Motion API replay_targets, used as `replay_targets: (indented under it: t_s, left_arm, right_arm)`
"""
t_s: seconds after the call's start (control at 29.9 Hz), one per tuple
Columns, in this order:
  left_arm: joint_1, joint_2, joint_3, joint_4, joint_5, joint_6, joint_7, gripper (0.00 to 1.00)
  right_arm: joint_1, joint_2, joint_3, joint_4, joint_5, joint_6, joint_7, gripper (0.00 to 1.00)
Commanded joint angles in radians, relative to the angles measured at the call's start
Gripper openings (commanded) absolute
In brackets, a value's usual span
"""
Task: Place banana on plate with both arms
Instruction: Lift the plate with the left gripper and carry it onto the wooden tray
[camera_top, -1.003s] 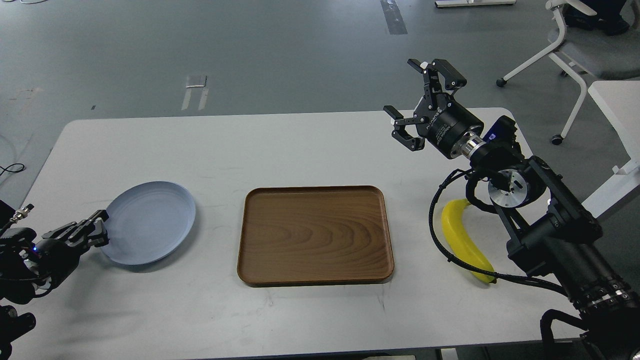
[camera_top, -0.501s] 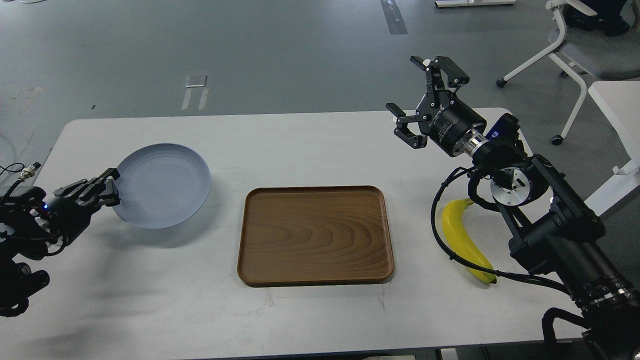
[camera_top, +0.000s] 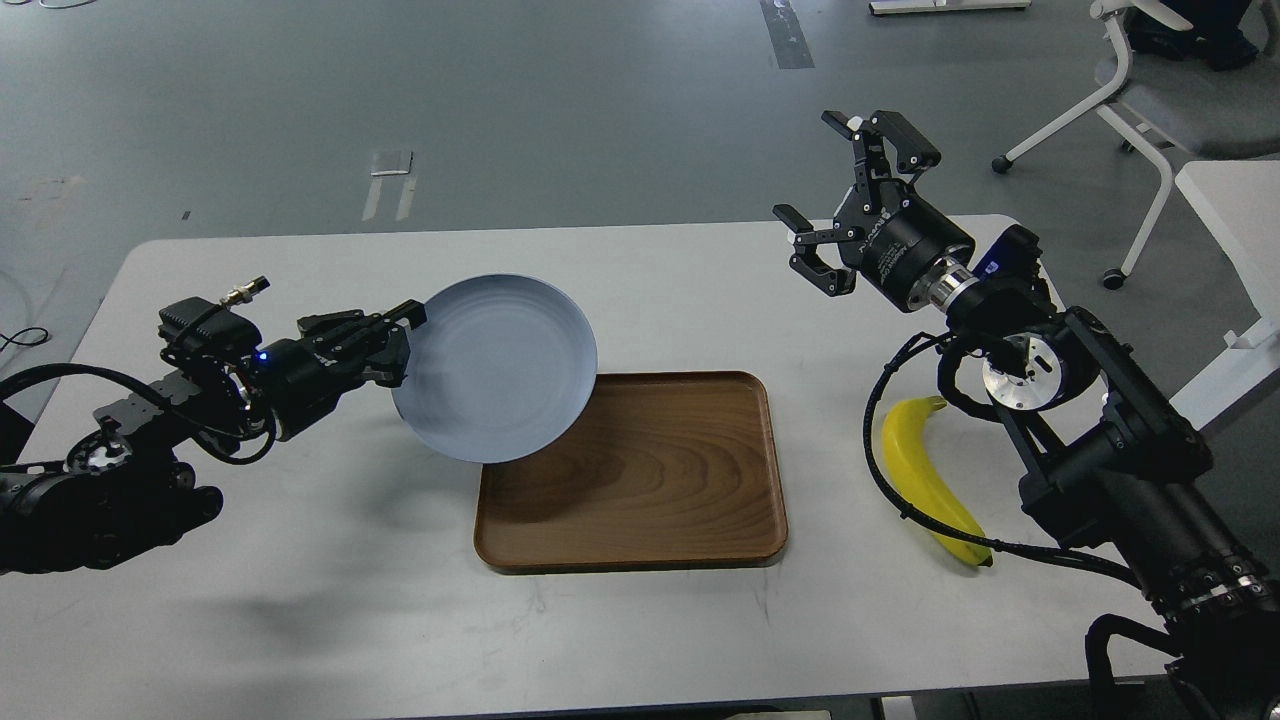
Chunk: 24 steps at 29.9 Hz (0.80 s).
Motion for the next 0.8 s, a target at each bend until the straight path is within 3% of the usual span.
replay_targets:
  t_s: [0.0,0.23,0.43,0.77]
  left_arm:
    - [-0.02,-0.069,0.001,-0.003,0.0,-0.033,0.0,0.0]
    - [-0.058,-0.195,0.002,0.006,-0.001,-0.063,0.0,0.0]
    - [-0.045,-0.312,0.03,0.107,-0.004,-0.073,0.0,0.0]
    - [0.008,-0.326,0.075,0.182,-0.004,-0.07,0.0,0.0]
  right_arm:
    - [0.0,0.001,0.0,0.0,0.0,0.0,0.0,1.0]
    - [-0.002,-0.006,0.001,0.0,0.0,0.0,0.0,1.0]
    - [0.006,-0.015,0.003,0.0,0.002,0.0,0.0,1.0]
    - [0.006,-0.017,0.004,0.001,0.002,0.0,0.0,1.0]
